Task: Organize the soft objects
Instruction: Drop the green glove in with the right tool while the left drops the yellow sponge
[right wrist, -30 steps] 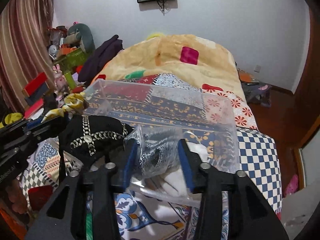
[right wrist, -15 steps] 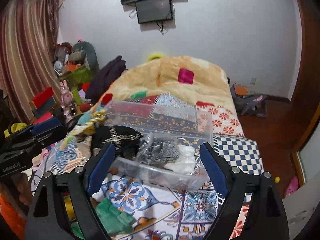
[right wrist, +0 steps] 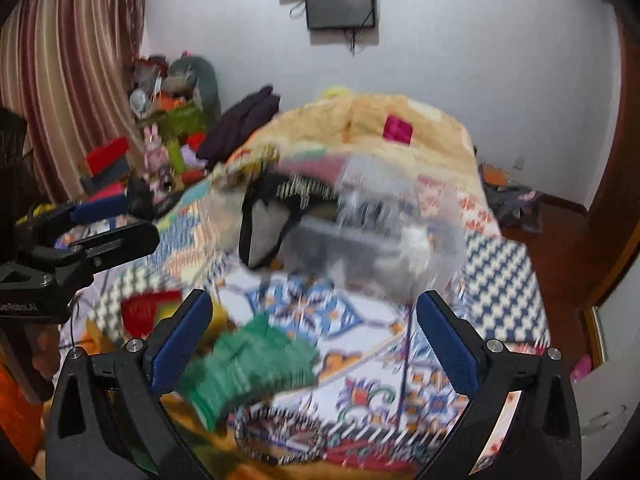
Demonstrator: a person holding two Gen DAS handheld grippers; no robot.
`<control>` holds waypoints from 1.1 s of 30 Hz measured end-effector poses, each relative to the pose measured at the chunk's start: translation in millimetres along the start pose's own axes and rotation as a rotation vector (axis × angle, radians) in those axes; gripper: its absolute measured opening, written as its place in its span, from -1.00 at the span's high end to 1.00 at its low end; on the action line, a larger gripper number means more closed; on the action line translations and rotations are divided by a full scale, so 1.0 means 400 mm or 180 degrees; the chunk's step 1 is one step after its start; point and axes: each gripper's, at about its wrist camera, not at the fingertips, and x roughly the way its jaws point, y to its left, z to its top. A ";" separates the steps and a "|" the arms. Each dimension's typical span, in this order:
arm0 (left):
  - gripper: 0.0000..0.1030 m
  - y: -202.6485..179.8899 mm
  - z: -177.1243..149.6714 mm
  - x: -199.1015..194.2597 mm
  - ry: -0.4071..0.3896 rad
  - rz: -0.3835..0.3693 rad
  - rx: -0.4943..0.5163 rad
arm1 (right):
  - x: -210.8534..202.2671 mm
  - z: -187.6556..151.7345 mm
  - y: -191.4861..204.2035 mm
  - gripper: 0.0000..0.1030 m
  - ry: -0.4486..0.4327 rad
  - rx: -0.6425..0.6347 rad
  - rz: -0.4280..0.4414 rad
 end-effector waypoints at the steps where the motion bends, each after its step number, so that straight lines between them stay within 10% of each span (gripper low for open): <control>1: -0.82 -0.005 -0.010 0.006 0.0047 -0.0001 0.0022 | 0.010 -0.014 -0.001 -0.98 0.0068 0.0022 0.0052; 7: -0.82 -0.012 -0.069 0.050 0.0296 -0.0066 -0.0021 | 0.080 -0.062 -0.004 -0.90 0.0426 0.0120 0.0375; 16: -0.31 -0.005 -0.113 0.119 0.0584 -0.0202 -0.0135 | 0.138 -0.097 0.008 0.04 0.0774 0.0013 0.0566; 23: 0.38 -0.011 -0.121 0.125 0.0625 -0.0320 -0.0134 | 0.116 -0.093 -0.004 0.59 0.0650 0.0062 0.0572; 33: 0.42 -0.013 -0.070 0.051 0.0301 -0.0325 -0.0121 | 0.052 -0.044 -0.020 0.71 0.0270 0.0175 0.0533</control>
